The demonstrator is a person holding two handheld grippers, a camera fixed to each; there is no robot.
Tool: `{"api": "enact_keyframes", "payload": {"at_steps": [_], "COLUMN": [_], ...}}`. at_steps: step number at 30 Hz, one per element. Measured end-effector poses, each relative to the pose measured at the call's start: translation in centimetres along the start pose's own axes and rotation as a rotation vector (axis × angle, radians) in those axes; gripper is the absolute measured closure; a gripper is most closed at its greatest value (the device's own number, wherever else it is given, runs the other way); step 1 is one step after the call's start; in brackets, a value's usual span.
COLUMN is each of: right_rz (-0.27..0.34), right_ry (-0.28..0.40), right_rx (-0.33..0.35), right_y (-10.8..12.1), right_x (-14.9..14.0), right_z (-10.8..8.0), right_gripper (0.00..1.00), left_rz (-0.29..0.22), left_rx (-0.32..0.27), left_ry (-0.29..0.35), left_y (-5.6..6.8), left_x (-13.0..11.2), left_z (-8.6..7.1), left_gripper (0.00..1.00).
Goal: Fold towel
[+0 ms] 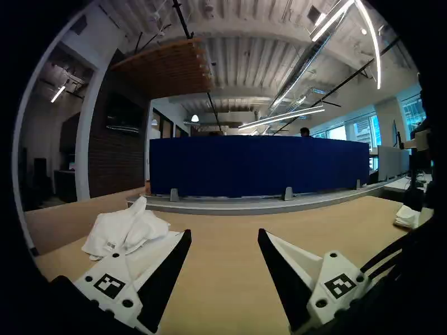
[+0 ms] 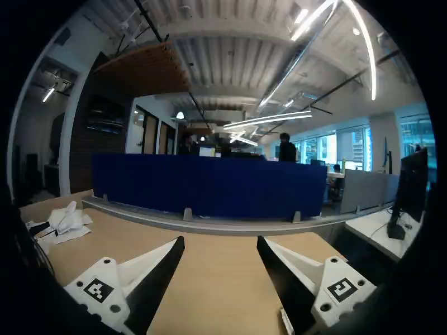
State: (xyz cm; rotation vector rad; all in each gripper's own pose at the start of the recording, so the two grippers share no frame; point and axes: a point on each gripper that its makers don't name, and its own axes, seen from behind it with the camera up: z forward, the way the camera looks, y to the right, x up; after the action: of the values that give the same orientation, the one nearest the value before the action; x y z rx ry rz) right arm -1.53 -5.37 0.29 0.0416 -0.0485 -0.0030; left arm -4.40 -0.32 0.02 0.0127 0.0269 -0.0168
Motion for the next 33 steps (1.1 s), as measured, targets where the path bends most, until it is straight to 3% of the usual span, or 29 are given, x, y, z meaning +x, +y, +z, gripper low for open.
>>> {"api": "enact_keyframes", "payload": {"at_steps": [11, 33], "right_rz": [0.013, 0.021], "right_ry": [0.003, 0.018], "right_rx": [-0.018, -0.027], "right_y": [0.7, 1.8], "right_x": [-1.8, -1.1], "right_z": [0.1, -0.1], "right_gripper": [0.0, 0.0], "left_rz": [-0.002, 0.0], "left_rx": [0.012, 0.009], "left_ry": [0.002, -0.02], "left_y": [-0.1, 0.3], "left_x": [-2.1, -3.4], "left_z": [0.2, 0.0], "left_gripper": [0.12, 0.12]}}
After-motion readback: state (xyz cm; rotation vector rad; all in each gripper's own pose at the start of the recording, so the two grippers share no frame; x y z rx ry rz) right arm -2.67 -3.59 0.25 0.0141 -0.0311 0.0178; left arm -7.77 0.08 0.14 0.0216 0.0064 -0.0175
